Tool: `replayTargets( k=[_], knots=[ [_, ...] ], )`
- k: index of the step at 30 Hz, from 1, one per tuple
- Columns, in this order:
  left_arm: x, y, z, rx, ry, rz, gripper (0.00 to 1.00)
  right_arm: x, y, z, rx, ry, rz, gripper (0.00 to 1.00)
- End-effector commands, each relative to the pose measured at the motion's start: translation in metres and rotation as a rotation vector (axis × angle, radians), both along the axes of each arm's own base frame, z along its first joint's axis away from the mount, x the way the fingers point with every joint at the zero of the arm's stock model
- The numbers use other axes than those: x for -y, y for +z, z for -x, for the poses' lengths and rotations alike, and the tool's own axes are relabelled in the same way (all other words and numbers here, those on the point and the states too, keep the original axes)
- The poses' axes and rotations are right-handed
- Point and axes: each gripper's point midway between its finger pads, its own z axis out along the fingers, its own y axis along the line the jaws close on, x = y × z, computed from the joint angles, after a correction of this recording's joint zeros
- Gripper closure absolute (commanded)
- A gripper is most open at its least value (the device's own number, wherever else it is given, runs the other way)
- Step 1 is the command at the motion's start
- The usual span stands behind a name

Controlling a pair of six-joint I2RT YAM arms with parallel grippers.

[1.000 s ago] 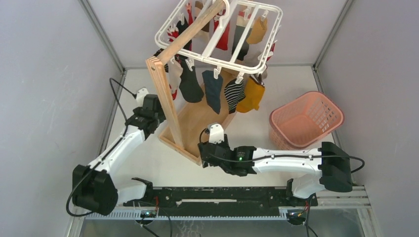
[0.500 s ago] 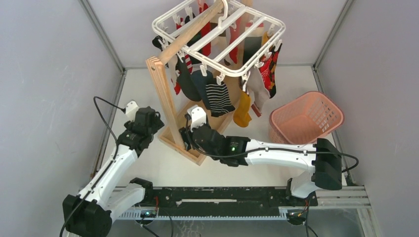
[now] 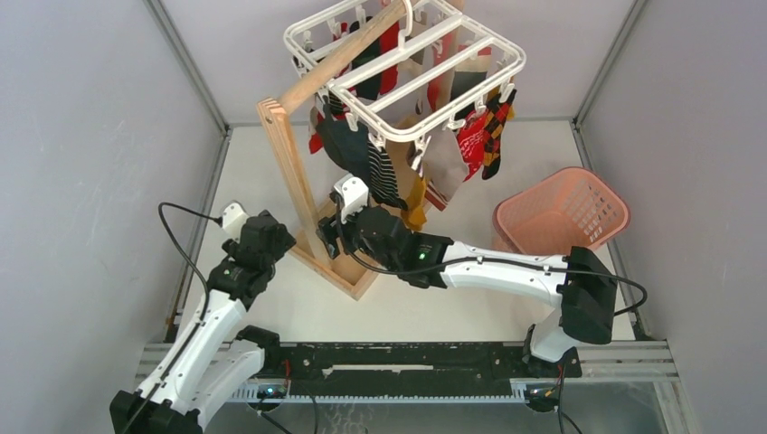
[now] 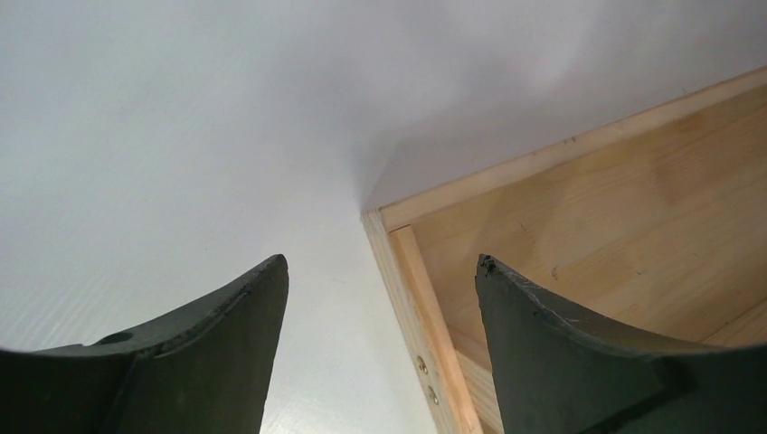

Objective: Remove the socks clipped to the hanger
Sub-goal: Adjust the clothesline at the center of the board.

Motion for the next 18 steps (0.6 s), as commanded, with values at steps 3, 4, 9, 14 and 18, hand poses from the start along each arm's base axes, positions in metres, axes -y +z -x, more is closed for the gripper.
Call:
replayTargets(
  k=[3, 4, 9, 14, 18],
  knots=[
    [0.002, -0.007, 0.003, 0.005, 0.007, 0.026, 0.21, -0.036, 0.065, 0.001, 0.092, 0.069, -0.152, 0.26],
    [0.002, -0.007, 0.003, 0.006, 0.009, 0.027, 0.2, -0.041, 0.067, 0.001, 0.094, 0.073, -0.149, 0.27],
    [-0.002, -0.007, 0.006, 0.019, 0.019, 0.024, 0.2, -0.065, 0.074, -0.006, 0.105, 0.047, -0.121, 0.41],
    [-0.003, -0.006, 0.009, 0.029, 0.021, 0.027, 0.2, -0.079, 0.082, -0.026, 0.106, -0.06, -0.075, 0.73],
    [-0.002, -0.007, 0.009, 0.032, 0.019, 0.034, 0.2, -0.082, 0.082, -0.042, 0.102, -0.149, -0.07, 0.89]
  ],
)
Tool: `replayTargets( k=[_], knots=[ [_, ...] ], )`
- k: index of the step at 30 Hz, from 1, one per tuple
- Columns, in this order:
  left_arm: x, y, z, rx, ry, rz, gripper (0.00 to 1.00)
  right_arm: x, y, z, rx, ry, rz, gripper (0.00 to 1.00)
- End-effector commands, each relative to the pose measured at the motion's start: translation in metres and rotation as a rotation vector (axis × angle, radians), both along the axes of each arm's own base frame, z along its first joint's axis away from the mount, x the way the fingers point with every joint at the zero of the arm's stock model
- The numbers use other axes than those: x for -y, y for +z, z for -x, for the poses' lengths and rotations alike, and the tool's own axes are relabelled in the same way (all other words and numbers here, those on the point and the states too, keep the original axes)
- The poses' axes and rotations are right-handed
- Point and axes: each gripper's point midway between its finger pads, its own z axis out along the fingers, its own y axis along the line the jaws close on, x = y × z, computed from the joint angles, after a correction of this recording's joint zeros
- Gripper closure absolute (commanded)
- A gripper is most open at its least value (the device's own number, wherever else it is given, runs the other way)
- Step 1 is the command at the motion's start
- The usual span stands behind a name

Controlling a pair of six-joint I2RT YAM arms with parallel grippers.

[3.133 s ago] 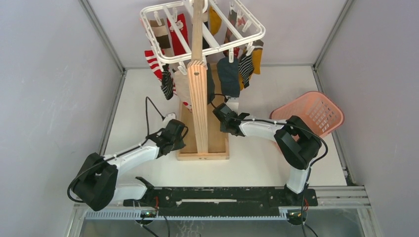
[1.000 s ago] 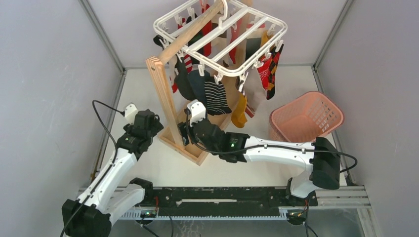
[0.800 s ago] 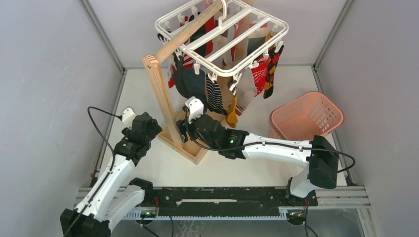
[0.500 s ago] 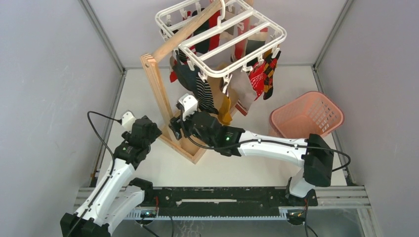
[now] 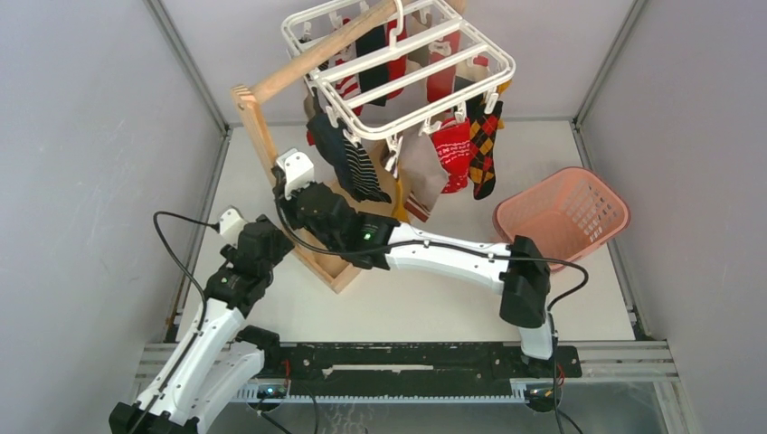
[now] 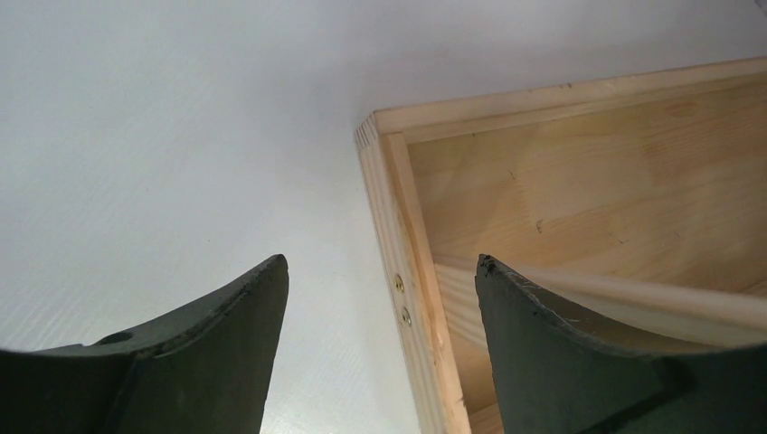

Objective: Remove the socks clipped to the hanger
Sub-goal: Adjust the clothesline at the center of the board.

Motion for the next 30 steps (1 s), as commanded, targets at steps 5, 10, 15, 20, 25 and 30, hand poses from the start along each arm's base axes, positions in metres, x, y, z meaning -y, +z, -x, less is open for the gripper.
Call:
replayTargets(
  k=[5, 10, 15, 20, 25, 30],
  knots=[
    [0.0, -0.008, 0.0, 0.0, 0.015, 0.01, 0.2, 0.006, 0.019, -0.04, -0.022, -0.264, -0.021, 1.0],
    [-0.001, -0.012, 0.0, 0.001, 0.025, 0.011, 0.2, 0.022, 0.027, -0.069, -0.036, -0.472, -0.077, 1.0],
    [-0.001, -0.015, -0.002, 0.017, 0.034, 0.021, 0.21, 0.034, 0.029, -0.09, -0.038, -0.586, -0.127, 1.0],
    [0.01, -0.011, -0.018, 0.072, -0.034, 0.025, 0.2, 0.031, 0.026, -0.095, -0.056, -0.541, -0.136, 0.82],
    [0.017, -0.011, -0.036, 0.106, -0.064, 0.008, 0.19, 0.032, 0.032, -0.077, -0.067, -0.402, -0.153, 0.37],
    [0.017, -0.02, -0.051, 0.046, -0.037, -0.032, 0.19, 0.038, 0.044, -0.046, -0.083, -0.258, -0.126, 0.22]
  ],
)
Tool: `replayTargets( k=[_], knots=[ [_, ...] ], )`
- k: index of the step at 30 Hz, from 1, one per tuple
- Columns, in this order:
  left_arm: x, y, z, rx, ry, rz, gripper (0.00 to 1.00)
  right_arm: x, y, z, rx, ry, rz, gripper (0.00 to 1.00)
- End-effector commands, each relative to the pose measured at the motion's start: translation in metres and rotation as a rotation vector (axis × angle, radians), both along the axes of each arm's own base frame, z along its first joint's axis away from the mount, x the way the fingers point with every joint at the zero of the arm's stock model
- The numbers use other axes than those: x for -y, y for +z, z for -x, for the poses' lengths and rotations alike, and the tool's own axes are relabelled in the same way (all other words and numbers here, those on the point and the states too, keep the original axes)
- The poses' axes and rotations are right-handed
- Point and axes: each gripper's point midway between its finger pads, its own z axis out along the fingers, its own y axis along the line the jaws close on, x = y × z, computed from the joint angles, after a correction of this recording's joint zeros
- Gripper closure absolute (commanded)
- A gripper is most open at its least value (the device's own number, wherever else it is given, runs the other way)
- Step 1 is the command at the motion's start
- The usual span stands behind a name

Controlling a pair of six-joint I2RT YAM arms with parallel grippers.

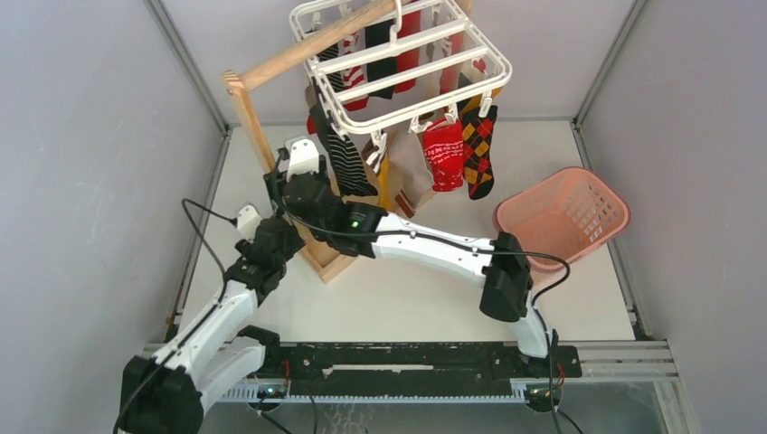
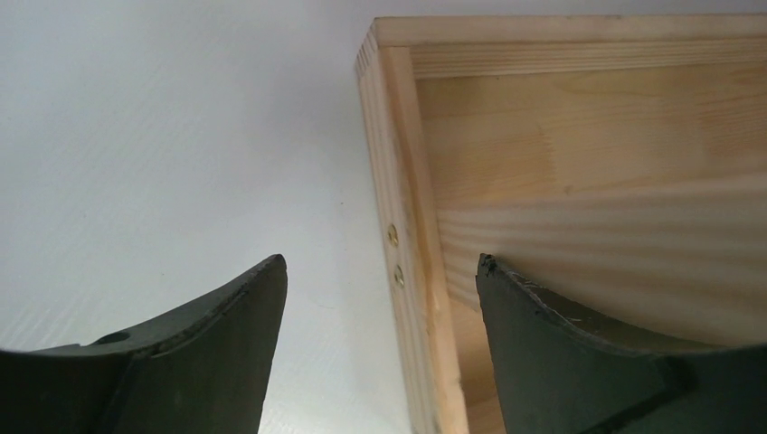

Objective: Remove the socks clipped to the hanger
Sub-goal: Adjust the clothesline at the center of the board, then move the clothesline to the center of the board.

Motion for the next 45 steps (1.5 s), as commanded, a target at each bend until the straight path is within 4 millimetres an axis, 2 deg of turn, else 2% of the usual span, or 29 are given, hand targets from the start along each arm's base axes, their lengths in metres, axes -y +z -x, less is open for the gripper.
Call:
replayTargets(
  k=[1, 2, 6, 11, 14, 17, 21, 27, 32, 35, 38, 43, 45],
  knots=[
    [0.007, 0.011, -0.027, 0.037, 0.003, -0.018, 0.19, 0.038, 0.059, 0.013, 0.035, 0.033, -0.063, 0.21],
    [0.008, 0.007, -0.03, 0.022, 0.009, -0.024, 0.19, 0.043, 0.053, 0.021, 0.031, 0.059, -0.042, 0.2],
    [0.008, -0.002, -0.037, -0.018, 0.048, -0.025, 0.2, 0.069, 0.052, 0.053, -0.008, 0.148, -0.052, 0.19],
    [0.01, -0.002, -0.04, -0.015, 0.071, -0.005, 0.22, 0.122, 0.035, 0.086, -0.072, 0.205, -0.031, 0.19],
    [0.017, 0.004, -0.038, 0.0, 0.05, 0.004, 0.23, 0.146, 0.016, 0.104, -0.119, 0.263, -0.013, 0.19],
    [0.031, 0.015, -0.032, -0.002, -0.002, -0.001, 0.21, 0.173, -0.008, 0.113, -0.18, 0.272, 0.004, 0.19],
    [0.04, 0.026, -0.018, -0.025, -0.039, -0.036, 0.2, 0.201, -0.024, 0.116, -0.222, 0.248, 0.007, 0.19],
    [0.046, 0.023, 0.004, -0.023, -0.081, -0.01, 0.21, 0.226, -0.033, 0.118, -0.242, 0.235, -0.017, 0.2],
    [0.053, 0.022, 0.012, -0.004, -0.114, 0.031, 0.41, 0.24, -0.047, 0.114, -0.267, 0.206, -0.017, 0.21],
    [0.068, 0.024, 0.01, 0.015, -0.154, 0.061, 0.52, 0.247, -0.054, 0.112, -0.279, 0.188, -0.023, 0.21],
    [0.084, 0.026, 0.003, 0.015, -0.187, 0.069, 0.58, 0.255, -0.061, 0.108, -0.297, 0.157, -0.031, 0.21],
    [0.102, 0.024, -0.013, 0.016, -0.2, 0.068, 0.58, 0.273, -0.077, 0.094, -0.354, 0.078, -0.042, 0.21],
    [0.104, 0.023, -0.02, 0.022, -0.189, 0.055, 0.57, 0.283, -0.082, 0.087, -0.378, 0.035, -0.057, 0.21]
  ],
)
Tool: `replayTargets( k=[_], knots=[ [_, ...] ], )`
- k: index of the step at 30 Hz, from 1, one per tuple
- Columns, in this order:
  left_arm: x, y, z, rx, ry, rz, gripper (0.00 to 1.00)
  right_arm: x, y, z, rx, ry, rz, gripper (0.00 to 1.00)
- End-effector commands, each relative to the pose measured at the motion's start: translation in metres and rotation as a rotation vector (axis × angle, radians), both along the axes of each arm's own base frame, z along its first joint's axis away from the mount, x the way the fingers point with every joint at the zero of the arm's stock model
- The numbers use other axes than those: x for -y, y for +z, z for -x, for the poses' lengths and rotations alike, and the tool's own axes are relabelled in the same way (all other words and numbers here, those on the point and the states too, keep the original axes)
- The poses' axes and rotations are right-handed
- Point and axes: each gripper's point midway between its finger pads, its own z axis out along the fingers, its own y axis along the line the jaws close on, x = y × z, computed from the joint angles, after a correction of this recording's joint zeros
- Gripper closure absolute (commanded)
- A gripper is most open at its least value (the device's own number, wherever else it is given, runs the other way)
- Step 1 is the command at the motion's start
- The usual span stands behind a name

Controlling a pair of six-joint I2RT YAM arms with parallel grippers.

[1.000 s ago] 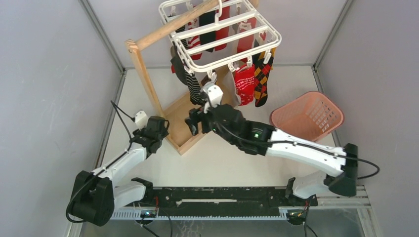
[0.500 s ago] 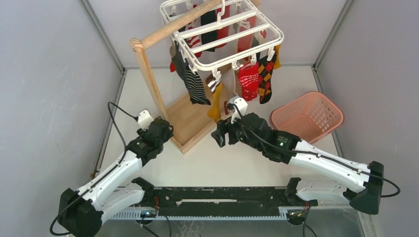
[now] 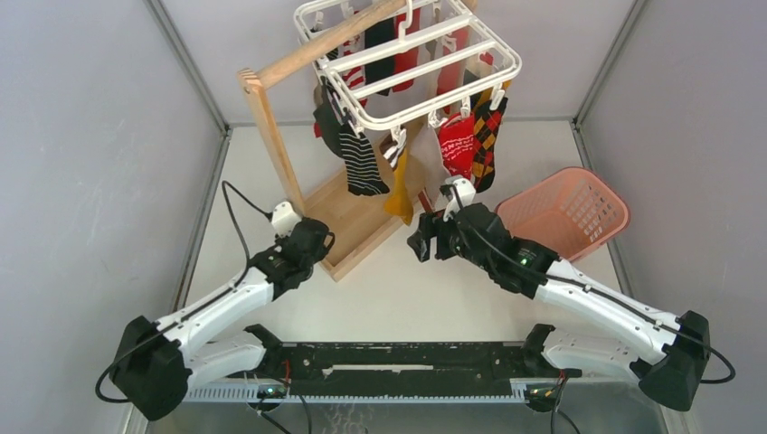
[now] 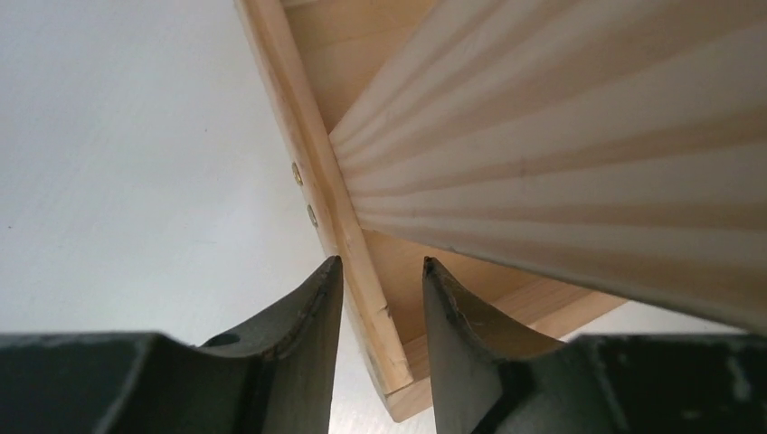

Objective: Remove the socks clipped to the hanger
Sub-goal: Move the clothesline to the center of the board.

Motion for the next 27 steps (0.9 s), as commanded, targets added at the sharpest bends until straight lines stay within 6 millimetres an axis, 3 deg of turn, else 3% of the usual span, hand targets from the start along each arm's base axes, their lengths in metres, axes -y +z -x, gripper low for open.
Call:
replayTargets(
  k=[1, 6, 12, 19, 27],
  knots=[
    [0.018, 0.026, -0.029, 0.093, 0.009, 0.037, 0.57, 0.016, 0.004, -0.014, -0.037, -0.091, -0.071, 0.21],
    [0.002, 0.026, -0.048, 0.087, 0.069, -0.039, 0.55, 0.044, 0.006, -0.034, -0.079, -0.183, -0.121, 0.22],
    [-0.02, 0.021, -0.072, 0.077, 0.125, -0.054, 0.55, 0.087, 0.035, -0.056, -0.062, -0.27, -0.234, 0.23],
    [-0.029, 0.014, -0.108, 0.036, 0.148, -0.079, 0.55, 0.136, 0.067, -0.084, -0.012, -0.409, -0.312, 0.23],
    [-0.057, 0.002, -0.152, -0.008, 0.201, -0.055, 0.56, 0.153, 0.066, -0.108, -0.026, -0.447, -0.329, 0.23]
  ],
)
